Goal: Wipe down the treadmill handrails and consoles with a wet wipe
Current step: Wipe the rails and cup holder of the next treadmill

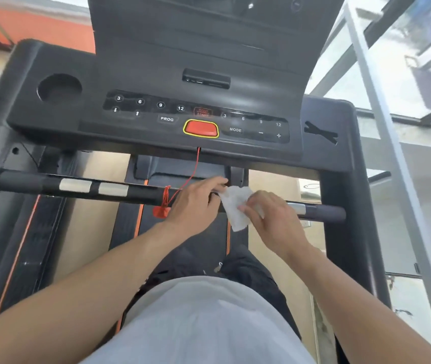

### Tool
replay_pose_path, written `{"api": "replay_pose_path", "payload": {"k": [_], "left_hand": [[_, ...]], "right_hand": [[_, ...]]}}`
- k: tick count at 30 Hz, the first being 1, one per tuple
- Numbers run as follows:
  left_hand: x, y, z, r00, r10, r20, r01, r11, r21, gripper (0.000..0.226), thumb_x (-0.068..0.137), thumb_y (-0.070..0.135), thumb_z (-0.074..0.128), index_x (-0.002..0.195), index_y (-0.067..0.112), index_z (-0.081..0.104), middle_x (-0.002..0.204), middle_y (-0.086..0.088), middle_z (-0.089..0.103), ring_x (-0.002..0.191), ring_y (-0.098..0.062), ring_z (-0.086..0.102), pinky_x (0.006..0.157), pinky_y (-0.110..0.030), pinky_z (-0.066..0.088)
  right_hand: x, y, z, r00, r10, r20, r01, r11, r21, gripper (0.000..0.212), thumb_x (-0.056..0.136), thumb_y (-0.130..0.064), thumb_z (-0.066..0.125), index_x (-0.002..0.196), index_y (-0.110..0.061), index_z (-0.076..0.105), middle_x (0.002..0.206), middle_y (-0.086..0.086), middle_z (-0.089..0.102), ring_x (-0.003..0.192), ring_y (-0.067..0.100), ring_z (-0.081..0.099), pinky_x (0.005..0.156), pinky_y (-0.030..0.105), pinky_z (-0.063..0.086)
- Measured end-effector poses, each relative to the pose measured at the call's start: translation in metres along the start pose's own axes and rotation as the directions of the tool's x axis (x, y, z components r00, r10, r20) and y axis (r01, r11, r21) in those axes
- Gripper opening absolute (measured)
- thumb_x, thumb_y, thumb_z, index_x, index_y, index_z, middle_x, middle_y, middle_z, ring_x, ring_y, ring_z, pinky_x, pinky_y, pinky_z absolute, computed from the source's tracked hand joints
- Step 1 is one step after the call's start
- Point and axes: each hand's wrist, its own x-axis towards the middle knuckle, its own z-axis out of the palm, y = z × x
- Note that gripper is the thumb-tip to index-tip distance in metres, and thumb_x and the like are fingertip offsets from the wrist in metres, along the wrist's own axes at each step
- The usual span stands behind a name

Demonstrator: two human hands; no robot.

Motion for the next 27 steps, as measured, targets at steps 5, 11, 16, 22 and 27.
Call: {"api": "replay_pose_path", "payload": {"k": [5,11,16,22,27], "left_hand": [[0.0,0.001,-0.004,0.998,0.002,0.067,-0.003,1.0,0.015,0.047,0.092,0.004,0.053,0.136,0.019,0.058,0.116,0.009,0.074,0.111,-0.02,0.065,0.094,-0.034,0.049],[-0.002,-0.006,-0.002,0.995,-0.017,0.096,0.001,0.987,0.164,0.046,0.096,0.019,0.05,0.142,0.02,0.052,0.126,0.004,0.069,0.117,-0.019,0.061,0.102,-0.033,0.041],[-0.007,-0.009,0.017,0.998,0.064,0.029,-0.07,0.868,0.491,0.047,0.101,0.034,0.029,0.114,0.02,0.071,0.1,0.002,0.074,0.093,-0.024,0.065,0.112,-0.047,0.037],[0.006,0.002,0.007,0.991,-0.07,0.117,-0.005,0.836,0.549,0.042,0.1,0.035,0.025,0.086,0.021,0.062,0.088,-0.001,0.072,0.082,-0.028,0.062,0.082,-0.041,0.039],[0.027,-0.005,-0.004,0.96,-0.233,0.156,0.104,0.814,0.571,0.038,0.104,0.036,0.03,0.101,0.023,0.066,0.105,-0.008,0.072,0.096,-0.034,0.064,0.072,-0.036,0.033]], "right_hand": [[0.035,-0.022,0.017,0.946,0.1,0.309,0.013,0.94,-0.342,0.059,0.095,-0.054,0.061,0.143,-0.021,0.048,0.123,0.004,0.053,0.114,0.027,0.055,0.093,0.04,0.044],[0.031,-0.011,0.029,0.921,-0.055,0.385,0.215,0.898,-0.385,0.072,0.1,-0.059,0.045,0.156,-0.014,0.033,0.124,0.004,0.061,0.112,0.027,0.06,0.094,0.041,0.043],[0.014,0.053,-0.01,0.931,0.057,0.361,0.151,0.839,-0.522,0.073,0.093,-0.081,0.021,0.119,-0.019,0.051,0.101,-0.003,0.067,0.087,0.022,0.064,0.084,0.039,0.047],[0.035,0.009,0.038,0.967,-0.126,0.223,0.202,0.911,-0.359,0.063,0.099,-0.068,0.034,0.116,-0.011,0.055,0.079,0.001,0.071,0.073,0.028,0.07,0.086,0.044,0.048],[0.034,0.008,0.034,0.952,-0.084,0.293,0.22,0.856,-0.467,0.076,0.096,-0.075,0.018,0.104,-0.013,0.06,0.095,0.001,0.065,0.085,0.026,0.059,0.084,0.04,0.045]]}}
